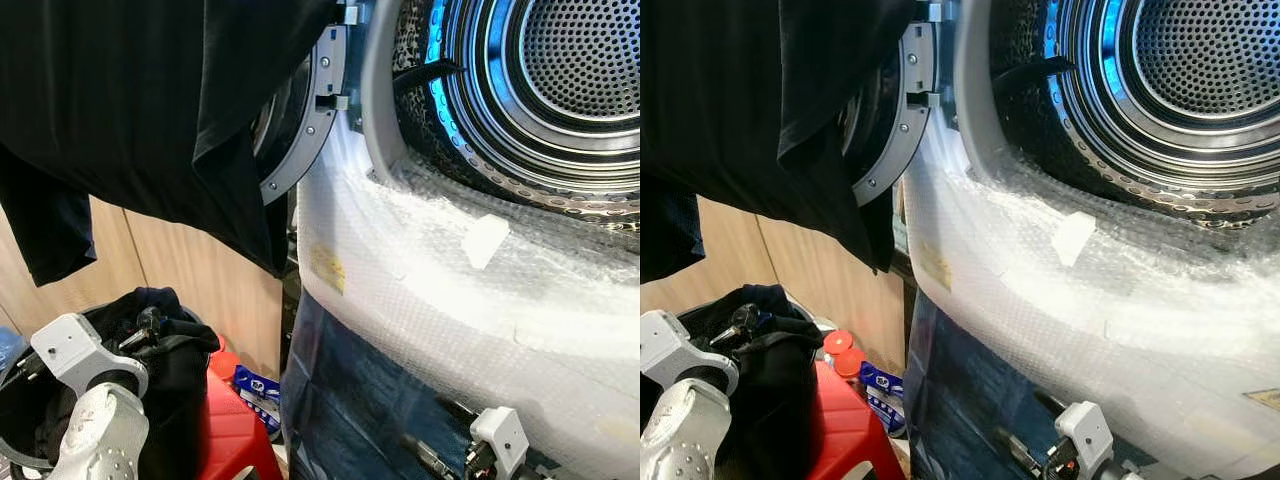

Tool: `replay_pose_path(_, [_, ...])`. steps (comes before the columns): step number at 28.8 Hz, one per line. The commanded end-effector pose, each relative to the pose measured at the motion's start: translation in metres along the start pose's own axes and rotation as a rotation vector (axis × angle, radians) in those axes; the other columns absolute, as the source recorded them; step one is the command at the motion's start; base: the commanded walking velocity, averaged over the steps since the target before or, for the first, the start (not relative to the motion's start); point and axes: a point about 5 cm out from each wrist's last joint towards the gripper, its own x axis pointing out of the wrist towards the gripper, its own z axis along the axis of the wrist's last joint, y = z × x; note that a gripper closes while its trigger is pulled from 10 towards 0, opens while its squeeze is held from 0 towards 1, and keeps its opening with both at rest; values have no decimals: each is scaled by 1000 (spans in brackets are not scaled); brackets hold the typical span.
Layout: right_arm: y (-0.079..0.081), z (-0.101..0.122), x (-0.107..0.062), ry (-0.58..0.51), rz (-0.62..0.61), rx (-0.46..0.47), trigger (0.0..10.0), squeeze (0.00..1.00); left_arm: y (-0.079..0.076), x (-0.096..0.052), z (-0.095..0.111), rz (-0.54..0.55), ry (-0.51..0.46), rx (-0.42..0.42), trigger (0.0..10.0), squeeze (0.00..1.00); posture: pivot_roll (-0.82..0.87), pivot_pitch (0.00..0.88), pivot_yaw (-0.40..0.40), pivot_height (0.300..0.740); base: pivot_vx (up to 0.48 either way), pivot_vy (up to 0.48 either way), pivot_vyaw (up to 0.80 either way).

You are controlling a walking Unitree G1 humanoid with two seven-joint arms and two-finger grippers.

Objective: Clothes washing

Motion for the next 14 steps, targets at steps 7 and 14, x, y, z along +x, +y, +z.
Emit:
replay_pose_path(7, [-4,2,-4,14,-21,-18,10000,0,-14,-5,-1,20,93,-162,10000,0,36,0,-53,740,0,0,0])
replay_pose_path(14, [-4,1,-4,23,-25,-25,10000,0,-20,-9,-8,28,167,-220,10000,0,35,0,-52,740,0,0,0])
